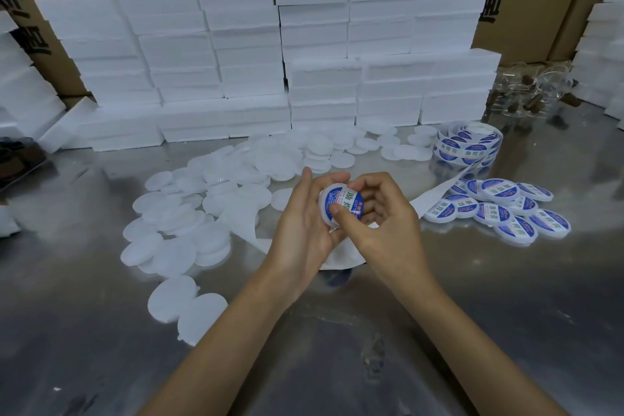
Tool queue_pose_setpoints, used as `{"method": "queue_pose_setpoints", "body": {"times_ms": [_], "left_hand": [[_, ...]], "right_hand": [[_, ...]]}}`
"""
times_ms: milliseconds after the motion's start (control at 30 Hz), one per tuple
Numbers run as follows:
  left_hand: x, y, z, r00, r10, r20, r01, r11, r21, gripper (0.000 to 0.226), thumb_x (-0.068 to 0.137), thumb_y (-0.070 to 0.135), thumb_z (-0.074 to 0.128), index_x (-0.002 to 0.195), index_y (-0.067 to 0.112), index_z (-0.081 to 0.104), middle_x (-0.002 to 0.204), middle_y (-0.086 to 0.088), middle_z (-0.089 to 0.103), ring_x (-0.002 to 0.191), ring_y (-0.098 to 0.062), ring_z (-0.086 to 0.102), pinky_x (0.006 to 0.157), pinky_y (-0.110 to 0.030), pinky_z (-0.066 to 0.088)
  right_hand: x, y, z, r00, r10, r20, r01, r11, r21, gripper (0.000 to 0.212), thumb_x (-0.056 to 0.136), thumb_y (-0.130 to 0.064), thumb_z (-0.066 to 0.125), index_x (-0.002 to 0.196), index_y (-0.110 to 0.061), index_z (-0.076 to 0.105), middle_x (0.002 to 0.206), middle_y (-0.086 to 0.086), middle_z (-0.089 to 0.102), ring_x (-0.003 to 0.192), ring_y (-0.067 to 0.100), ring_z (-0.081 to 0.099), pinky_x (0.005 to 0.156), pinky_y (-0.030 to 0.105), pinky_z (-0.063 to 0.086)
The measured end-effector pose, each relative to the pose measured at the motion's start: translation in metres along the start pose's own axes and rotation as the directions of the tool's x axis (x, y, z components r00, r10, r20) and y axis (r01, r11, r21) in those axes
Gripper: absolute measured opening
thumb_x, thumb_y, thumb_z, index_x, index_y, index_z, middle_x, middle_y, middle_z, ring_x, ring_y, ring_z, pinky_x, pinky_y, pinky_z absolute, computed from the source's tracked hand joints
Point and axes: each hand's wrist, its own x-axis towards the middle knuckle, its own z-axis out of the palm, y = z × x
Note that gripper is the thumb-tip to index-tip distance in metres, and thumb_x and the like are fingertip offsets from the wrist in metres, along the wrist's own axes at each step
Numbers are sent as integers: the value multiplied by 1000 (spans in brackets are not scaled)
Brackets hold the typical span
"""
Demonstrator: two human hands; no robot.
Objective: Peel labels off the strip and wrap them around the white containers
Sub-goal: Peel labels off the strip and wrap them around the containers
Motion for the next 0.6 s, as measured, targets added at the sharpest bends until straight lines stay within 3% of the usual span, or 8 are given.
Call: {"method": "queue_pose_setpoints", "body": {"times_ms": [200, 300, 467, 533, 600], "left_hand": [[-2, 0, 1, 1000, 30, 1, -31, 998, 52, 45, 105, 41, 32, 114, 9, 63, 109, -11, 69, 106, -23, 67, 94, -38, 56], [-4, 3, 2, 999, 45, 9, -45, 999, 23, 43, 102, 40, 36, 117, 7, 60, 112, -10, 70, 107, -22, 70, 98, -38, 55], [-7, 7, 3, 1000, -1, 28, 5, 991, -135, 45, 106, 40, 35, 127, 6, 55, 127, -16, 63, 128, -32, 58, 105, -46, 50], [-7, 6, 4, 999, -26, 29, 31, 982, -185, 45, 106, 40, 35, 128, 6, 55, 132, -16, 62, 129, -32, 57, 112, -50, 42], [-7, 7, 4, 998, -50, 27, 55, 970, -239, 46, 106, 40, 33, 128, 6, 54, 137, -17, 61, 130, -36, 57, 115, -53, 37]], "right_hand": [[-3, 0, 0, 1000, -4, -24, 1, 992, -127, 31, 81, -18, 78, 97, -36, 58, 94, -22, 65, 76, 6, 63, 63, 11, 44], [-8, -3, 1, 997, -69, -38, 57, 968, -246, 29, 82, -24, 76, 103, -35, 60, 103, -20, 62, 79, 6, 63, 63, 10, 42], [-6, -4, -2, 996, -62, -63, 36, 936, -351, 34, 78, -38, 81, 109, -41, 67, 117, -15, 43, 74, 2, 59, 68, 12, 47], [-7, -4, -1, 992, -110, -58, 80, 922, -379, 43, 78, -38, 80, 117, -42, 63, 116, -15, 41, 80, -4, 55, 68, 11, 45], [-7, -5, -1, 993, -96, -64, 67, 933, -354, 69, 74, -45, 79, 135, -46, 47, 118, -17, 39, 85, -7, 53, 68, 11, 45]]}}
